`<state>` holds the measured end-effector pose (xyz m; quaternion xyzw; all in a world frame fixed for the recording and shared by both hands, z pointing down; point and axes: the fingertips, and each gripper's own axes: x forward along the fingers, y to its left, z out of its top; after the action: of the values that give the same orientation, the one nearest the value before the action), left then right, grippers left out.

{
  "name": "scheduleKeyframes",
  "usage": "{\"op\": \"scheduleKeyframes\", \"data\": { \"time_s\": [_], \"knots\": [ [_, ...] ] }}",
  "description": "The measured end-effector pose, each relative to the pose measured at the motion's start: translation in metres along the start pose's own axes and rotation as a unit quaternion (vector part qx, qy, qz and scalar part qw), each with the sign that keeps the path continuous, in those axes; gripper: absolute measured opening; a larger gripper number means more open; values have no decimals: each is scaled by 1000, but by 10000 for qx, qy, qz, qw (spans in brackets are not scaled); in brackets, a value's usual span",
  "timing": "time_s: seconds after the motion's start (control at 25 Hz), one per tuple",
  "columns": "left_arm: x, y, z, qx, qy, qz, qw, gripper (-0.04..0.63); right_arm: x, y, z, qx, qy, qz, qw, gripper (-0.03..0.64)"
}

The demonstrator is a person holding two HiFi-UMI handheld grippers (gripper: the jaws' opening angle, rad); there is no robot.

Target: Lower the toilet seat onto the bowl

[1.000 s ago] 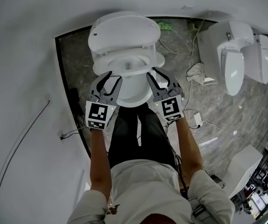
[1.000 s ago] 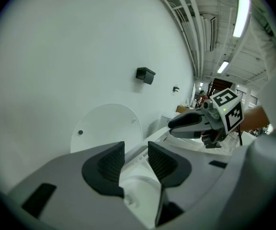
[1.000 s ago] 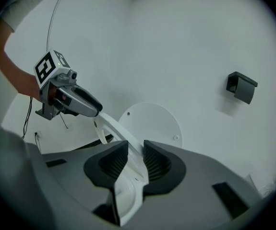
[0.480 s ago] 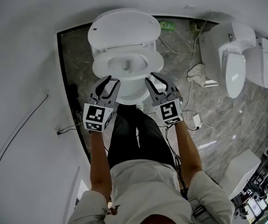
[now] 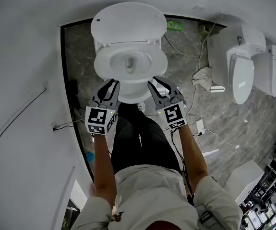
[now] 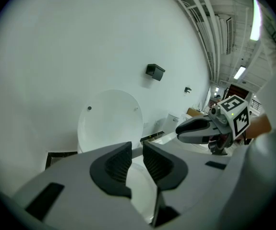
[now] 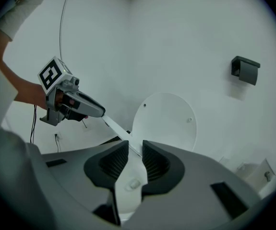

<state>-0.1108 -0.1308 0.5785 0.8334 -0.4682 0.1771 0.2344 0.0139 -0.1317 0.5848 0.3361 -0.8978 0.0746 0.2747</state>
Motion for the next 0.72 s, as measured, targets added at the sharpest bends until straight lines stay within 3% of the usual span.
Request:
{"op": "scheduleKeyframes", "data": {
  "time_s": [0.48, 0.72],
  "knots": [
    [-11, -11, -34, -60, 46, 81, 9999, 87, -11, 14, -32, 1117, -100, 25, 9937, 44],
    [-13, -17, -50, -54, 84, 50, 9999, 86, -14, 21, -47, 1355, -74, -8, 9907, 37]
  ]
}}
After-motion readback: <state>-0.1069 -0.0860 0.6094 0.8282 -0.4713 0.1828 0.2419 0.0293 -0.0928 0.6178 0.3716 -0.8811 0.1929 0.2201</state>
